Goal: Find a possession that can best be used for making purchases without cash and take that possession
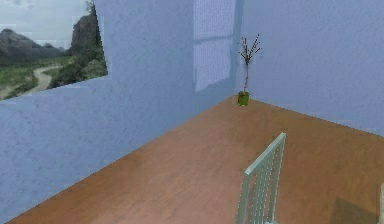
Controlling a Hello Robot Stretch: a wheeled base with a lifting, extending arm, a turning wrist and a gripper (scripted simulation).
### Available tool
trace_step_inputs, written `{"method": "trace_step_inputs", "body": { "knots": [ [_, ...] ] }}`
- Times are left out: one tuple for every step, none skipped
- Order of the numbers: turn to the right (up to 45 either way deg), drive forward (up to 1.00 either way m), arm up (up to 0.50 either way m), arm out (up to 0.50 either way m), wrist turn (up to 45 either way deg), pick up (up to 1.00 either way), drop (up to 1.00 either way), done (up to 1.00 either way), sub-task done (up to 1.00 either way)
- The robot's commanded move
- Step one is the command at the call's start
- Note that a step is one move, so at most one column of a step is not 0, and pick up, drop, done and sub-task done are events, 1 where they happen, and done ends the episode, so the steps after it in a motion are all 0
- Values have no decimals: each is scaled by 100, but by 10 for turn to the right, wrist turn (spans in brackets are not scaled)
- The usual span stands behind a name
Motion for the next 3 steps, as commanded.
{"method": "trace_step_inputs", "body": {
  "knots": [
    [0,0,-30,0,0,0,0,0,0],
    [0,0,0,0,0,100,0,0,0],
    [0,0,10,0,0,0,0,0,0]
  ]
}}
